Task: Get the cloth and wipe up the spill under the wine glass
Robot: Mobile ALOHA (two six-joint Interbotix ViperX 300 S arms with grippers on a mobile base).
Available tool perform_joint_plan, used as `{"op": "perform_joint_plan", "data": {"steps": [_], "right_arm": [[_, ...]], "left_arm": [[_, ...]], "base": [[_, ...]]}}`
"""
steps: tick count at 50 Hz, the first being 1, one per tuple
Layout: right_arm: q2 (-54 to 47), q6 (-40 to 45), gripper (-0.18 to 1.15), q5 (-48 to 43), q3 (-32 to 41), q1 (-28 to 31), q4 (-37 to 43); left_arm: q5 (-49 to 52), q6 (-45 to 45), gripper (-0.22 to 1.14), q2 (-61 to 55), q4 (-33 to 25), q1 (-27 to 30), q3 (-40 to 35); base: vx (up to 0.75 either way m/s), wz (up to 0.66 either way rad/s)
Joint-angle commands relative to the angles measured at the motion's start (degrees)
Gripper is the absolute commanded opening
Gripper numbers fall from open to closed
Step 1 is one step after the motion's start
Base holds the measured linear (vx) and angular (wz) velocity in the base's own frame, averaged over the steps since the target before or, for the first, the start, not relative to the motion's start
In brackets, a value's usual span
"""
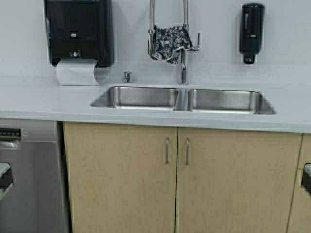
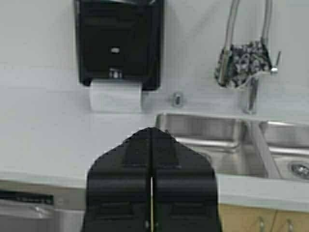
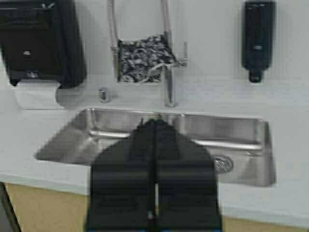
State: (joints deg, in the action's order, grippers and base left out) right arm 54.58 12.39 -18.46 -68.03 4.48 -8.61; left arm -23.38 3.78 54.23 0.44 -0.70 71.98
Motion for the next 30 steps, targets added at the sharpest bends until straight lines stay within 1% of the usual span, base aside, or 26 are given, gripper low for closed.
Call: {"op": "perform_joint_plan", "data": {"steps": [1, 14, 24, 30], "right_arm": [[-0.18, 0.09, 0.05, 0.26, 1.85, -0.09, -0.09], [-0.18, 0.09, 0.05, 0.62, 2.02, -0.09, -0.44], [-0.18, 0.00, 0.05, 0.88, 2.20, 0.44, -0.53], [-0.18, -0.18, 0.05, 3.43, 2.99, 0.88, -1.23]], "left_arm": [[-0.70, 0.00, 0.02, -1.67, 0.09, 0.09, -1.58], [-1.49, 0.00, 0.02, -1.67, 0.18, 0.00, -1.85], [-1.49, 1.23, 0.02, -0.44, 0.09, 0.00, -0.53], [-0.35, 2.99, 0.02, 0.97, 0.18, 0.00, -0.18]], "base": [[0.34, 0.07], [0.32, 0.05], [0.31, 0.08], [0.31, 0.05]]}}
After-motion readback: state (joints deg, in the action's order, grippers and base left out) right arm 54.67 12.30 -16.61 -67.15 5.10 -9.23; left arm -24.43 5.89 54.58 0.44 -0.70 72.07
